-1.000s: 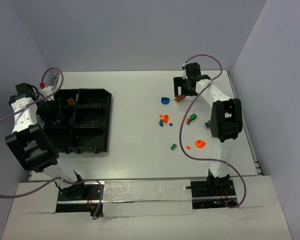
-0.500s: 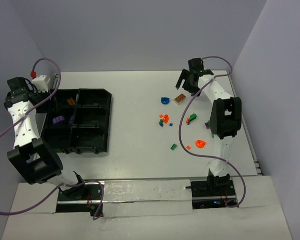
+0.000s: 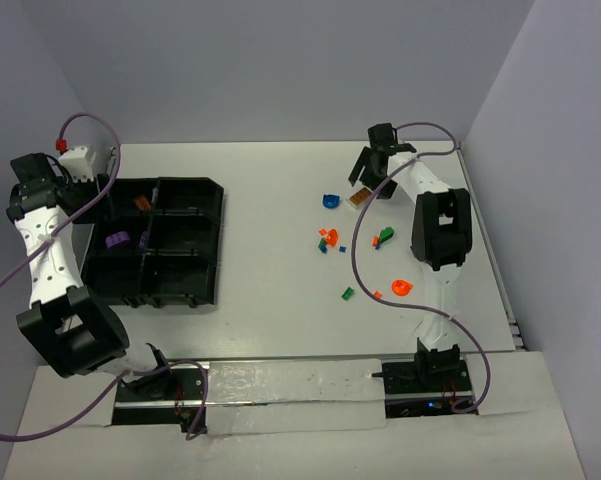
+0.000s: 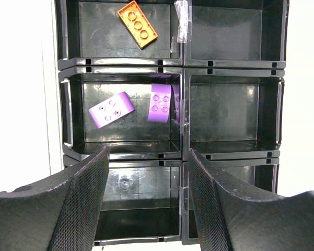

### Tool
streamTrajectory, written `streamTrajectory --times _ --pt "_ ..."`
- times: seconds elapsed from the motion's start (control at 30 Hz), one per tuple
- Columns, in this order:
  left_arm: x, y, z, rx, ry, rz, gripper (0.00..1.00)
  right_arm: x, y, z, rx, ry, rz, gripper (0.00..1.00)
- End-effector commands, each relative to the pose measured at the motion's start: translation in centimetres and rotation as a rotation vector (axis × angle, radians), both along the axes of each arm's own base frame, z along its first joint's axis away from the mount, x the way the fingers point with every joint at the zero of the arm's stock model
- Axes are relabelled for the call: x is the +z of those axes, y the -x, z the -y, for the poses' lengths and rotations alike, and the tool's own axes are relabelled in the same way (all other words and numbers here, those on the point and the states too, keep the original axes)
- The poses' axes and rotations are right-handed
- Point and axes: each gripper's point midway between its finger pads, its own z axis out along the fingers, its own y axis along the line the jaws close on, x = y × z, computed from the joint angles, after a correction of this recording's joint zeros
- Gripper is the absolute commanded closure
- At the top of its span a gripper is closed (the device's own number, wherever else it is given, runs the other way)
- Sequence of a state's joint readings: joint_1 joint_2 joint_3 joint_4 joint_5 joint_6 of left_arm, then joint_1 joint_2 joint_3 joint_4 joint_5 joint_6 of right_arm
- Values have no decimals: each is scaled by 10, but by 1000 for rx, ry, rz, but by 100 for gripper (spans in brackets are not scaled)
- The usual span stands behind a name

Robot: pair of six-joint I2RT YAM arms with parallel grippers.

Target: Sort the legos into containers by color

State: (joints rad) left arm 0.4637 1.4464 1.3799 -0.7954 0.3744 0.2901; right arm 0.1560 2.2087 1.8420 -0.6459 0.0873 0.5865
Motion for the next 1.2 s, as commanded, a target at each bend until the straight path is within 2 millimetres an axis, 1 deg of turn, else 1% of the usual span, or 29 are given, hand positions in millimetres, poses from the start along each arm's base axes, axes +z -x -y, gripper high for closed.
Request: streamTrajectory --times 0.0,0.07,0.17,0.3,0.4,0.5,0.67,0.77,0.87,0.93,0.97,1.0,1.03,1.1,1.13,1.17 --pt "17 -4 1 9 -21 70 32 -3 -8 -1 -18 30 15 16" --pt "17 -4 0 12 -21 70 32 -8 -7 0 -17 34 7 17" --pt "20 -4 0 15 -22 72 32 -13 -7 0 -2 36 -1 24" --pt "25 -5 1 21 -11 89 31 -15 -5 1 2 37 -8 38" --pt "30 -9 5 20 9 104 31 -17 -1 5 5 41 -16 45" --pt "36 -13 6 16 15 118 31 -19 2 10 -2 47 -23 48" --pt "47 -20 10 -1 10 146 31 -20 10 18 3 50 -38 57" --pt "50 -23 12 -9 8 154 30 -19 15 24 4 45 -47 60" --pt "53 -26 17 -29 10 163 30 -18 19 27 16 36 -53 75" --pt "58 -29 20 -49 12 181 29 -13 19 25 53 1 -45 96" --pt "60 -30 22 -58 17 188 28 -4 16 23 68 -13 -26 100" --pt "63 -31 25 -73 24 200 27 -4 16 21 84 -28 -26 100" --pt "69 -34 30 -99 42 219 26 12 11 12 122 -72 15 100" --pt "78 -37 40 -143 74 250 24 24 6 -1 175 -144 51 100" --pt "83 -40 50 -191 117 269 24 47 0 -14 228 -214 112 100" --pt "87 -42 58 -224 148 281 23 61 -2 -24 267 -261 152 100"
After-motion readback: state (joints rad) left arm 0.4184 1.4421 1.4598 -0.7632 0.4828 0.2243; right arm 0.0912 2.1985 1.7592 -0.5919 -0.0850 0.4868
